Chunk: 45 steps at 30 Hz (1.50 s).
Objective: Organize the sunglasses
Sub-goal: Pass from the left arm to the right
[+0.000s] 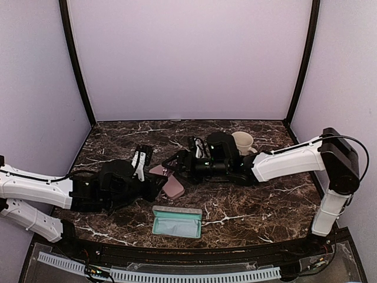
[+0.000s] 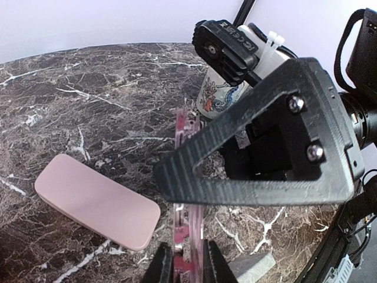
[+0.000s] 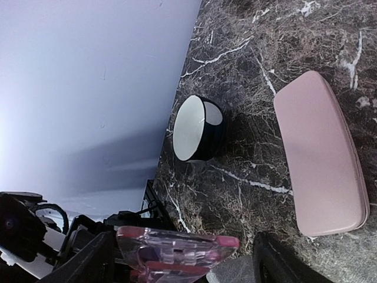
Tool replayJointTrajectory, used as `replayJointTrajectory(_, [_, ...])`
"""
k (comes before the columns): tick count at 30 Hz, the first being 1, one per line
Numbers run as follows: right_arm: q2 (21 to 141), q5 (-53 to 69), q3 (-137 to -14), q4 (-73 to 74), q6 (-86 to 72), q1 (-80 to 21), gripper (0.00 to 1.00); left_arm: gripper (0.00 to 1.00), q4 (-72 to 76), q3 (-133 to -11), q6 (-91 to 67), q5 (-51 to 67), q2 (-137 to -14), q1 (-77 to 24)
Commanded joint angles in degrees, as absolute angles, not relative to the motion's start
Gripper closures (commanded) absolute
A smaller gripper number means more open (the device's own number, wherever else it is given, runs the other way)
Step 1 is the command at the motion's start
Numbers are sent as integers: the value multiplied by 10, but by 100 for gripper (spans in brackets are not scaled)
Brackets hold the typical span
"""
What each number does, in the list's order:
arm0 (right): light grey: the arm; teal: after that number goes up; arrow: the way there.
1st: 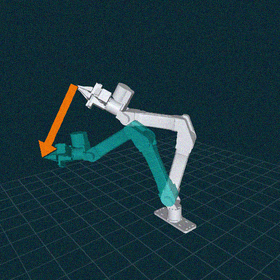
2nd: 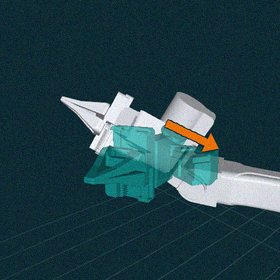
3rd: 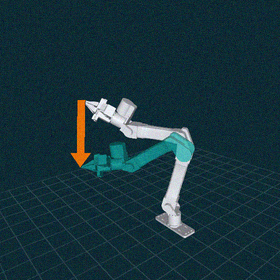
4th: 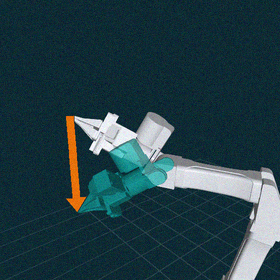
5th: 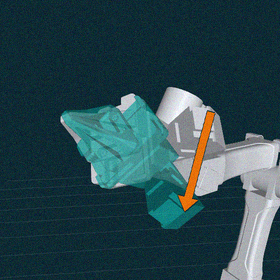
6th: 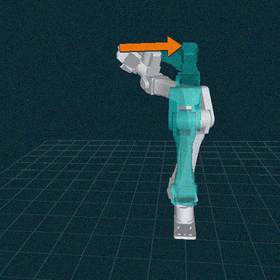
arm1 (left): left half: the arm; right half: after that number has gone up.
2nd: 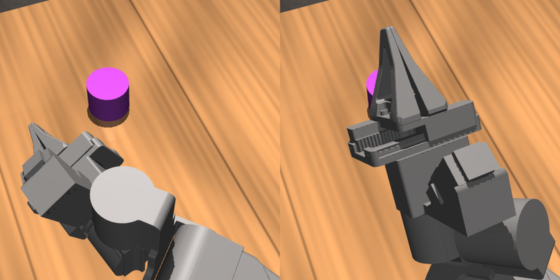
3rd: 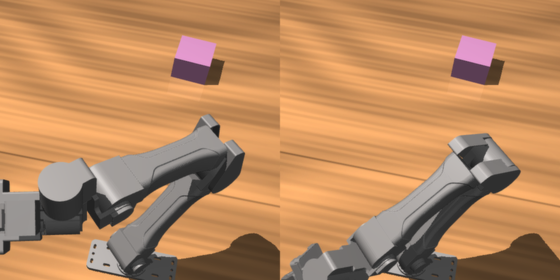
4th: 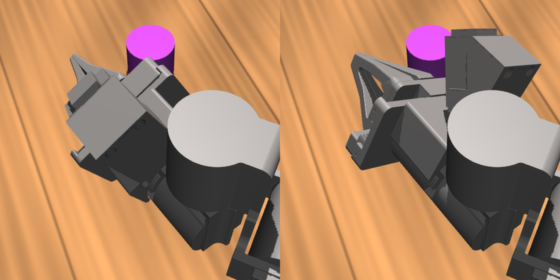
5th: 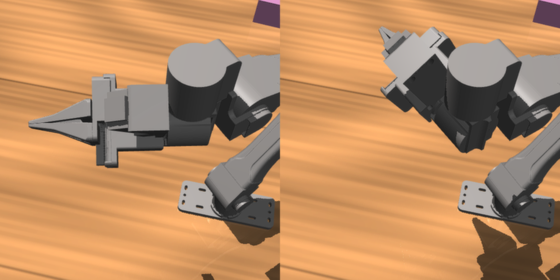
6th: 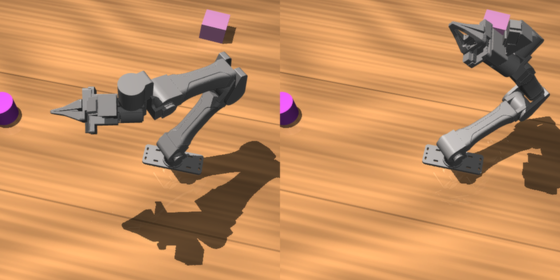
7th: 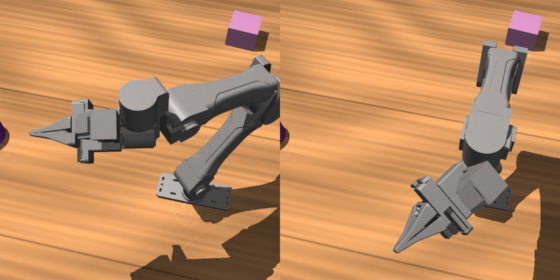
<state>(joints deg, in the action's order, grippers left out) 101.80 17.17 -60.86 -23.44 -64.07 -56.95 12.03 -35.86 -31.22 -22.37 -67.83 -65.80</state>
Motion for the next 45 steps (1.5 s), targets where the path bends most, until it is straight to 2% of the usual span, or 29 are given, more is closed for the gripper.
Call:
replayJointTrajectory(1, [1015,179,-636,-233,-624,-566,24,84,112,-391,-292,-238,-680,-660])
replayJointTrajectory(5, [1013,176,-633,-236,-625,-566,35,84,111,-391,-292,-240,-681,-660])
replayJointTrajectory(14, [1013,163,-635,-234,-624,-565,38,84,105,-388,-296,-238,-684,-660])
replayJointTrajectory(19, [1013,162,-637,-232,-622,-565,50,84,105,-383,-301,-237,-685,-660])
replayJointTrajectory(24, [1015,160,-640,-228,-620,-564,57,83,106,-382,-299,-235,-687,-660])
replayJointTrajectory(27, [1014,156,-642,-214,-606,-562,60,73,107,-383,-297,-231,-688,-660])
replayJointTrajectory(33, [1008,161,-656,-146,-539,-551,68,31,112,-375,-301,-209,-665,-659])
replayJointTrajectory(37, [1004,193,-657,-115,-494,-546,70,15,118,-369,-295,-185,-648,-659])
replayJointTrajectory(39, [1001,221,-657,-100,-465,-543,70,12,119,-370,-291,-164,-639,-657])
replayJointTrajectory(45, [991,290,-714,20,-323,-541,70,9,116,-375,-289,-3,-621,-631])
